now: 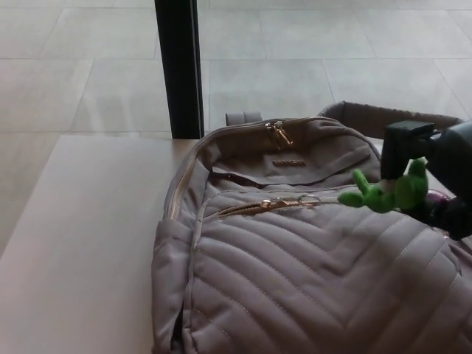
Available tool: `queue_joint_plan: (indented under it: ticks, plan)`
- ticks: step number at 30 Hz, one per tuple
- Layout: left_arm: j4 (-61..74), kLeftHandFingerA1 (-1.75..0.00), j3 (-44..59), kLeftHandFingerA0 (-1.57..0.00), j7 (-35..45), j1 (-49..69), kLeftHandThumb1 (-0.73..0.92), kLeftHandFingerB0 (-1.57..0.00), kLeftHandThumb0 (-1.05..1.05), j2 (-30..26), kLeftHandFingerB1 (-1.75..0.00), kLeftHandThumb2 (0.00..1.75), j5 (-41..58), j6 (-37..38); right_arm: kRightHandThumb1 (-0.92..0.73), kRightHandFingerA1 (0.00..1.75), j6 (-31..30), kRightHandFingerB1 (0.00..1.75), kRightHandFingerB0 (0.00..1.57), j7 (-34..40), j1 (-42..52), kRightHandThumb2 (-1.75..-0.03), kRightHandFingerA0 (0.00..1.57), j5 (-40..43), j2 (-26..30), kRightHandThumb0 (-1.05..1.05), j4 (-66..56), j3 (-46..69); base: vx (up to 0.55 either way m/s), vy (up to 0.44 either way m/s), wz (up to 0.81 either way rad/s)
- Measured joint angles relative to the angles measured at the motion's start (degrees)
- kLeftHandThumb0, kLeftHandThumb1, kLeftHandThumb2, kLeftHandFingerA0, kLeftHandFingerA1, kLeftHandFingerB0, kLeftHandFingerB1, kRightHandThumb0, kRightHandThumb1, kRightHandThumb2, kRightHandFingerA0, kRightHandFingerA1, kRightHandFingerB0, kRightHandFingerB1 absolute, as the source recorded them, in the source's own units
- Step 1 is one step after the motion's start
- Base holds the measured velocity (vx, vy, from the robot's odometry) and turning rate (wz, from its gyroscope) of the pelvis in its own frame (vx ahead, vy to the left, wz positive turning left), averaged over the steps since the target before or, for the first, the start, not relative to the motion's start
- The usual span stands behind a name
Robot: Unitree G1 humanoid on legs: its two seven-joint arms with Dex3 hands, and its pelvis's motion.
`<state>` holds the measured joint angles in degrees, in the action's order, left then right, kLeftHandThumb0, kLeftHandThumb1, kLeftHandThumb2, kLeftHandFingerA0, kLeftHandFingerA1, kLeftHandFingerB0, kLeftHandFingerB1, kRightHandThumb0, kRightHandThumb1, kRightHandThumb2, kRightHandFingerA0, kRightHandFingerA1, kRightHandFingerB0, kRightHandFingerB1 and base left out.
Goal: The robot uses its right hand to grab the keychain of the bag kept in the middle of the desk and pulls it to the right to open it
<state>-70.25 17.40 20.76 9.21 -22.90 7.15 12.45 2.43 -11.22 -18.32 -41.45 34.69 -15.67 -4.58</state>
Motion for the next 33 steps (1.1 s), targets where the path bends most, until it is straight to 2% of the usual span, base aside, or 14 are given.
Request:
queue_joint_plan:
  ticks: [3,4,6,7,13,14,15,16,17,21,25,26,32,33]
  plan:
    - [-0.11,-0.53,0.02,-0.51,-0.05,-0.04,0.92,-0.41,-0.73,0.00,-0.42,0.72,0.01,-0.05,-0.46,1.75,1.97,1.61,0.74,0.79,0.42,-1.06,0.97,0.61,1.72,-0.27,1.24,1.59,0.00,0.000,0.00]
    - [-0.09,-0.62,-0.02,-0.48,-0.07,0.04,0.73,-0.37,-0.71,0.00,-0.54,1.11,0.01,-0.04,-0.49,1.75,2.71,1.51,0.78,1.15,0.76,-0.98,0.97,0.76,2.10,-0.30,1.72,2.01,0.00,0.000,0.00]
    - [-0.09,-0.62,0.08,-0.48,-0.14,0.03,0.73,-0.36,-0.72,0.00,-0.54,1.11,0.02,-0.05,-0.50,1.75,3.77,1.46,0.80,1.64,1.37,-0.94,0.97,0.67,3.15,-0.30,2.23,2.42,0.00,0.000,0.00]
    - [-0.09,-0.51,0.14,-0.52,-0.20,0.12,0.92,-0.41,-0.75,0.00,-0.40,0.71,0.02,-0.06,-0.52,1.75,4.42,1.42,0.81,1.96,1.75,-0.92,0.96,0.59,3.88,-0.29,2.56,2.71,0.00,0.000,0.00]
    - [0.40,-0.50,0.11,-0.52,-0.21,0.51,0.92,-0.41,-0.75,0.01,-0.40,0.72,0.03,-0.08,-0.51,1.75,7.26,1.48,0.79,4.25,2.27,-0.90,0.97,-0.88,6.52,-0.31,4.58,2.87,0.00,0.000,0.00]
    - [0.41,-0.60,0.09,-0.46,-0.21,0.57,0.74,-0.35,-0.74,0.00,-0.53,1.11,0.03,-0.07,-0.48,1.75,7.79,1.47,0.79,4.98,2.28,-0.85,0.97,-1.37,7.01,-0.31,5.25,2.86,0.00,0.000,0.00]
    - [0.40,-0.61,0.05,-0.49,-0.18,0.60,0.76,-0.36,-0.74,0.00,-0.53,1.13,0.03,-0.07,-0.50,1.75,8.40,1.46,0.80,5.68,2.31,-0.71,0.97,-1.92,7.77,-0.32,6.06,2.86,0.00,0.000,0.00]
    - [0.41,-0.51,0.00,-0.53,-0.21,0.62,0.92,-0.41,-0.75,0.00,-0.41,0.72,0.02,-0.07,-0.54,1.70,8.81,0.96,0.92,6.17,2.36,-0.67,0.99,-2.52,8.67,-0.34,6.83,2.86,0.00,0.000,0.00]
    - [0.41,-0.52,-0.03,-0.52,-0.22,0.65,0.92,-0.41,-0.75,0.00,-0.40,0.71,0.02,-0.07,-0.54,1.68,9.22,0.80,0.96,6.73,2.43,-0.69,1.04,-3.26,9.81,-0.34,7.93,2.86,0.00,0.000,0.00]
    - [0.39,-0.49,0.01,-0.53,-0.21,0.54,0.92,-0.41,-0.75,0.02,-0.40,0.72,0.02,-0.22,-0.44,1.75,10.44,1.52,0.80,8.96,2.89,-1.04,0.97,-5.17,13.00,-0.28,12.21,2.86,0.00,0.000,0.00]
    - [0.27,-0.48,-0.01,-0.52,-0.20,0.53,0.92,-0.40,-0.78,0.04,-0.38,0.71,0.02,-0.21,-0.42,1.75,11.69,1.43,0.73,12.14,3.42,-1.04,1.11,-6.43,14.74,-0.30,17.89,2.86,0.00,0.000,0.00]
    - [0.16,-0.50,0.00,-0.50,-0.20,0.51,0.92,-0.37,-0.76,0.04,-0.39,0.71,0.02,-0.21,-0.55,1.75,11.86,1.38,0.81,12.88,3.75,-0.81,0.95,-6.74,15.28,-0.30,19.13,2.86,0.00,0.000,0.00]
    - [-0.05,-0.48,0.14,-0.46,0.04,0.71,0.92,-0.37,-0.76,0.06,-0.39,0.71,0.05,-0.22,-0.48,1.75,12.85,1.35,0.84,17.65,5.50,-1.04,0.95,-8.73,18.40,-0.33,26.72,2.80,0.00,0.000,0.00]
    - [-0.11,-0.59,0.15,-0.43,0.07,0.70,0.76,-0.30,-0.72,0.06,-0.51,1.12,0.05,-0.22,-0.49,1.72,12.88,1.34,0.85,18.15,5.62,-0.99,1.10,-8.97,18.67,-0.27,27.20,2.75,0.00,0.000,0.00]
